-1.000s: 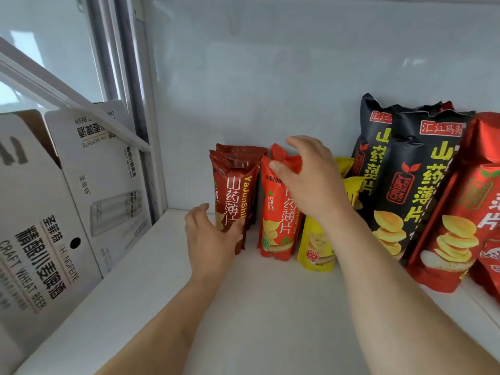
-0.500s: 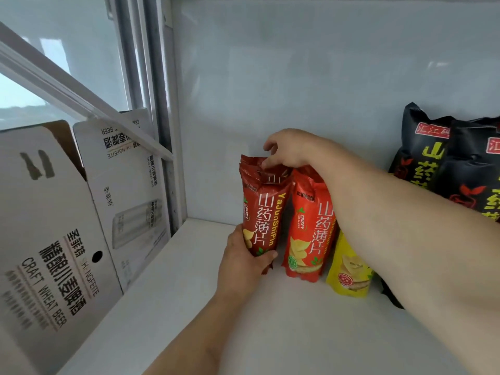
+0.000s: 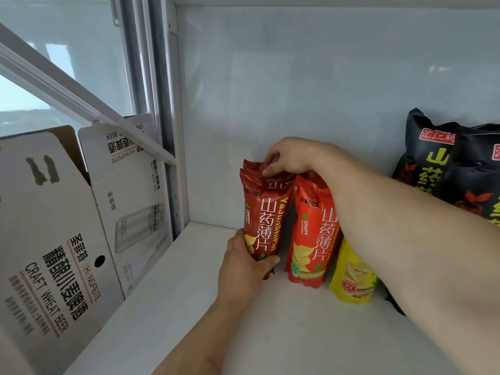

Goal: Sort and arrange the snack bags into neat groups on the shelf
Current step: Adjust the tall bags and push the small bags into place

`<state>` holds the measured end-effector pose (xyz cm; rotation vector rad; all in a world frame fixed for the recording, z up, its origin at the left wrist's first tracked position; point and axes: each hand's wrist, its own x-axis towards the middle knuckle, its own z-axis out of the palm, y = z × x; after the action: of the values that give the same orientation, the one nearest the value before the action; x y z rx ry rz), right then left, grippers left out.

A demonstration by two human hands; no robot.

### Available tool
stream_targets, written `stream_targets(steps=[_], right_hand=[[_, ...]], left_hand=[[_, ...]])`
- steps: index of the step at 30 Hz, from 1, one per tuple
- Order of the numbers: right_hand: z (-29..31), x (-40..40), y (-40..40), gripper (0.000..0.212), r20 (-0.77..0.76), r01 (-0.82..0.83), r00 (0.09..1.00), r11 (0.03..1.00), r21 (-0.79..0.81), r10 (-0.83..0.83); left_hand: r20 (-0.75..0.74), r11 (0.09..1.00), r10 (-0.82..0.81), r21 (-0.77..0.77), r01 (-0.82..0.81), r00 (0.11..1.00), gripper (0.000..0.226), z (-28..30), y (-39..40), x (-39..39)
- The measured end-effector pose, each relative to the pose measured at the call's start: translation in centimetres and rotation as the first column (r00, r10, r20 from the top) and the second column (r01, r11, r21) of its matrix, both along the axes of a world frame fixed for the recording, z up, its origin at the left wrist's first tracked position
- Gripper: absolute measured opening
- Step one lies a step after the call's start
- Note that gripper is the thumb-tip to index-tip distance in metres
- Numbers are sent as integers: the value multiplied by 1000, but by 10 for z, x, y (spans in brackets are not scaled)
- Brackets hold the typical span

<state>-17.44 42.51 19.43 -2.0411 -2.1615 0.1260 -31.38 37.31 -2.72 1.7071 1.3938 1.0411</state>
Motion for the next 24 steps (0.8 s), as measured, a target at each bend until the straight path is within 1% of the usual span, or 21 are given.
stream_targets(steps=[2,4,5,6,7,8,9,10,11,12,13,17,19,22,24], right_hand=[[8,4,-11,54,-41,8,999,997,71,-5],[17,14,-25,55,-68,31,997,990,135,-22],[19,22,-32,54,-76,51,996,987,154,-40],[20,30,-38,53,-77,76,995,984,164,-64],[18,38,-43,52,-69,102,993,981,164,-92],[15,45,-47,53,-59,126,991,979,157,-118],[11,50,-49,52,-47,147,989,979,144,-141],[8,53,-51,51,-32,159,987,978,132,-156],[4,55,-52,48,-18,169,986,979,119,-168],[1,56,-53,44,-4,173,985,979,106,-174],[-2,57,-53,41,9,179,984,979,96,-181],[-8,60,-48,43,63,201,977,978,64,-205],[-9,63,-42,49,67,203,976,977,60,-207],[-10,66,-37,70,36,207,977,977,47,-208],[-10,68,-34,69,21,192,981,981,18,-192]], left_hand=[[2,1000,-4,10,4,1000,104,0,0,0],[10,999,24,39,-24,1000,116,3,-1,-1],[-4,995,67,78,-66,998,120,6,-4,-1],[-19,980,124,157,-120,992,119,11,-10,0],[-16,944,177,286,-165,984,115,17,-17,1],[5,876,201,447,-183,979,106,22,-25,3],[27,788,189,592,-168,982,95,26,-33,8],[32,722,144,680,-127,989,86,26,-42,15],[13,696,91,715,-73,996,79,25,-51,24],[-23,703,54,711,-22,998,78,23,-59,34],[-55,736,29,677,17,998,80,21,-65,43],[-50,881,-68,466,83,996,95,19,-72,61],[-36,922,-89,376,96,995,103,17,-66,64],[-37,959,-71,272,79,997,111,16,-58,68],[-42,971,-67,227,75,997,112,15,-53,69]])
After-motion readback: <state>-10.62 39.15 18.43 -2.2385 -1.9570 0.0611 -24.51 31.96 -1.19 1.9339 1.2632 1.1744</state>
